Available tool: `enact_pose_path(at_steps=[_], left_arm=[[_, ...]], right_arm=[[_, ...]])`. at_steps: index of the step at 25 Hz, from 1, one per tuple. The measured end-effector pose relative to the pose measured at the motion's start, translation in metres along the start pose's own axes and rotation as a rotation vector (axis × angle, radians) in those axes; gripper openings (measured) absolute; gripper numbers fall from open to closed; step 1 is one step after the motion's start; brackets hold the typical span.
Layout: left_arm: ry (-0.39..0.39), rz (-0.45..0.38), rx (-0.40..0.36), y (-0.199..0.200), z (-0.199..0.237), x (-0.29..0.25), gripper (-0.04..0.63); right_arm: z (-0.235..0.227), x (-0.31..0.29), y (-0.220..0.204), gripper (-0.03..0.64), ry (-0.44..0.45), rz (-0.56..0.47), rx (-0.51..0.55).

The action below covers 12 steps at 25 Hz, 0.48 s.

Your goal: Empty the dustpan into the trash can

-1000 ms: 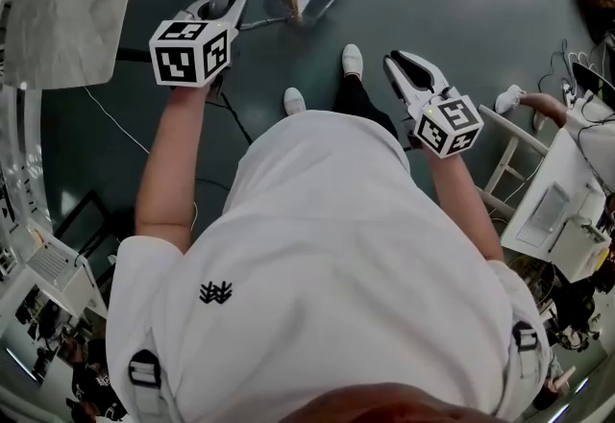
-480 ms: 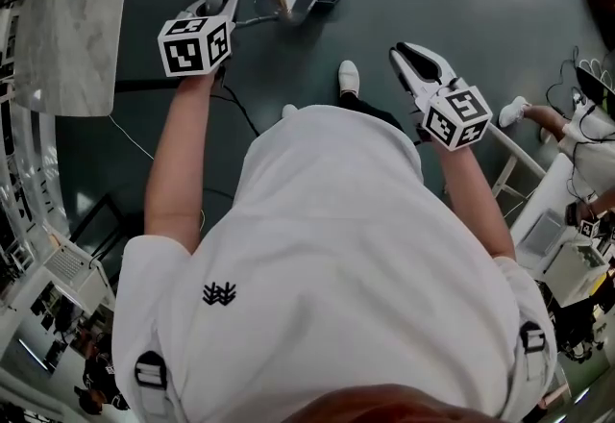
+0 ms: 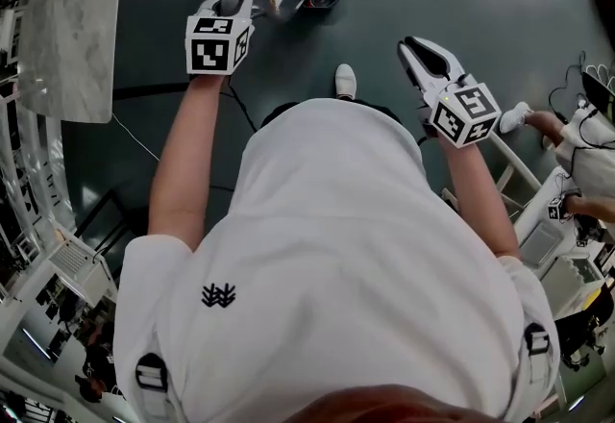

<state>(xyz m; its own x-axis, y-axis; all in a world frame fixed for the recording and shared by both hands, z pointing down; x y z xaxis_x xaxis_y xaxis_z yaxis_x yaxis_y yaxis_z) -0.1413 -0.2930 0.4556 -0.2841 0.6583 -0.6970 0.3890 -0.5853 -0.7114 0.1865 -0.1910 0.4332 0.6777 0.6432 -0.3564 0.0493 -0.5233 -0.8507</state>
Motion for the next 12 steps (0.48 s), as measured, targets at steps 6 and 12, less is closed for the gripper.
enact_pose_path(at_steps=[6,12], left_arm=[[-0.032,0.031,-0.133,0.009,-0.032,-0.018,0.078],[-0.096,0.056,-0.294,0.019,-0.071,-0.030,0.078]], right_arm=[[-0.016,-0.003,0.004,0.060,0.010,-0.007,-0.014],[-0.030,-0.004,0.005,0.060,0.008,-0.009,-0.030]])
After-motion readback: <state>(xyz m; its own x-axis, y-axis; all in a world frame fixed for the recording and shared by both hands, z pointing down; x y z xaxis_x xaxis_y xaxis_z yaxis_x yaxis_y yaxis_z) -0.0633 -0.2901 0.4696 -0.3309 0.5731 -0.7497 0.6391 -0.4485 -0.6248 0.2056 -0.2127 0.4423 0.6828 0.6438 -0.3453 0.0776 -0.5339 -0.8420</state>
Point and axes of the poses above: the fingertips, and each gripper's own axes: x backward along the fingers, z to its left, y out of its top, the point moved 4 cm from there along x, backward along the fingers, and after that the axes turned 2 degrees about -z, right-handed, at the moved point
